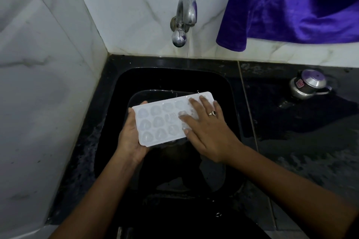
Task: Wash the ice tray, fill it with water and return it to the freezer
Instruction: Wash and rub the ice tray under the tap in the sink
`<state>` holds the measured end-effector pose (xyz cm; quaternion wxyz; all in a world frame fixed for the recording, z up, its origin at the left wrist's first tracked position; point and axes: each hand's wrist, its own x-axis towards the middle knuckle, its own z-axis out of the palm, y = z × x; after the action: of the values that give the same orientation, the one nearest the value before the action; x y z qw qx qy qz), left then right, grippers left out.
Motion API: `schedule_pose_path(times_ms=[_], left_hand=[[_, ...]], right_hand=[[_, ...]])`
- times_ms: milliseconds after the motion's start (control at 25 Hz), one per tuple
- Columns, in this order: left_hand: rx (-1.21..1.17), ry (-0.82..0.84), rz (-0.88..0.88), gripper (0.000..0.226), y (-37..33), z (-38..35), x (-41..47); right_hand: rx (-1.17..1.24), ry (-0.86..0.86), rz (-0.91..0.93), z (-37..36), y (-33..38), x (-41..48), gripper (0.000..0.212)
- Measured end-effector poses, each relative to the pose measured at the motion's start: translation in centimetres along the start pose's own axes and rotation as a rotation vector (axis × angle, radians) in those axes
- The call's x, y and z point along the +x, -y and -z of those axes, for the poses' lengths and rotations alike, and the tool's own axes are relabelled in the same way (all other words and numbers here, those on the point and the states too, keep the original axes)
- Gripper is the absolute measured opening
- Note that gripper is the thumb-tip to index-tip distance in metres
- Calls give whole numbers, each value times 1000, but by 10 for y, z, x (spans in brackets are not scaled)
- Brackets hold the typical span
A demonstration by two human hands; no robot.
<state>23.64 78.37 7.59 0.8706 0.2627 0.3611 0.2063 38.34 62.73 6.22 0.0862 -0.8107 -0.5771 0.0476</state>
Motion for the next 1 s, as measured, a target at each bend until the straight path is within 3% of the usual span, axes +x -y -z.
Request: schedule_pose_path(times_ms=[120, 320, 520, 720, 840, 1000], left_hand=[[5, -24, 0, 67, 2, -2, 2], [-2, -40, -2, 69, -1, 3, 5], [12, -73, -13, 51, 6, 6, 10], [12, -79, -7, 54, 9, 11, 13], [-14, -90, -10, 50, 7, 11, 14], [-17, -88, 7, 60, 8, 13, 15]], right_hand=[[45, -19, -58, 4, 3, 11, 43], [10, -8, 9, 0, -3, 4, 50], [8, 24, -22, -6, 8, 8, 53], [28, 5, -61, 2, -3, 12, 46], [-8, 46, -11, -7, 7, 8, 52], [25, -2, -34, 1, -6, 10, 44]])
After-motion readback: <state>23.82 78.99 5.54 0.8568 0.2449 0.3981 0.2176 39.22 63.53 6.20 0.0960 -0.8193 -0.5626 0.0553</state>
